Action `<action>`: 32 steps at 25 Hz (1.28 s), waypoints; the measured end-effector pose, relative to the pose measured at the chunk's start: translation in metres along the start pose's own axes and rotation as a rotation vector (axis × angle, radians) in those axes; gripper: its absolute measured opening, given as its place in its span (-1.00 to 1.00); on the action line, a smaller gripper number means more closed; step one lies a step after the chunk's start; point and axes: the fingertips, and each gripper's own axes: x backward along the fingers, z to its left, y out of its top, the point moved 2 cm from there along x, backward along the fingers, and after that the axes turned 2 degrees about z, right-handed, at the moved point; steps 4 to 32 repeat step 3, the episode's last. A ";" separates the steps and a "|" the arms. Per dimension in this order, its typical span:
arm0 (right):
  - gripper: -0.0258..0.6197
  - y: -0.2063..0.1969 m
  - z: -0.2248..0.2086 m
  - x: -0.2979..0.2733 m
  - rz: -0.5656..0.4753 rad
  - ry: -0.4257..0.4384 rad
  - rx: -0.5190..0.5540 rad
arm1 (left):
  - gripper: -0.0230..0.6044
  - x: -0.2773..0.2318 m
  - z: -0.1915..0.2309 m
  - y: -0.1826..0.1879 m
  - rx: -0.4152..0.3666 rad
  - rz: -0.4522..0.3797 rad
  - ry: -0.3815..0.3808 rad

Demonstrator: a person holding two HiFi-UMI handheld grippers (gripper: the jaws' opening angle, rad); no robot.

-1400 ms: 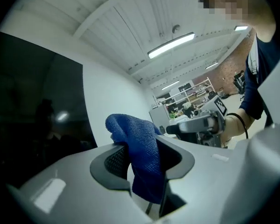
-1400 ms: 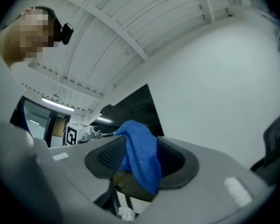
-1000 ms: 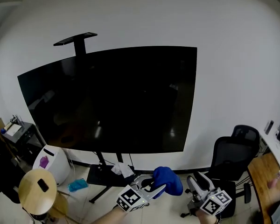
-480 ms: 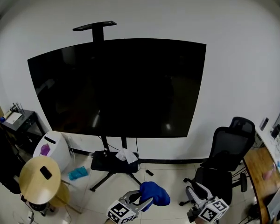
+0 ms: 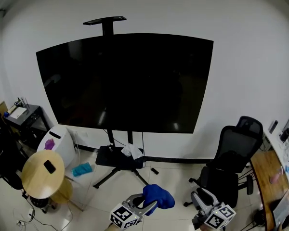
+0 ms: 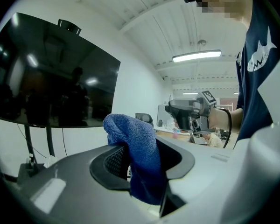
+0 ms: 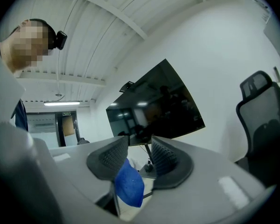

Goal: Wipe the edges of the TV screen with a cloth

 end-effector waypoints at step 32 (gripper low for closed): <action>-0.41 0.002 0.004 0.017 -0.004 0.009 0.016 | -0.49 -0.004 -0.017 0.000 0.008 -0.005 -0.002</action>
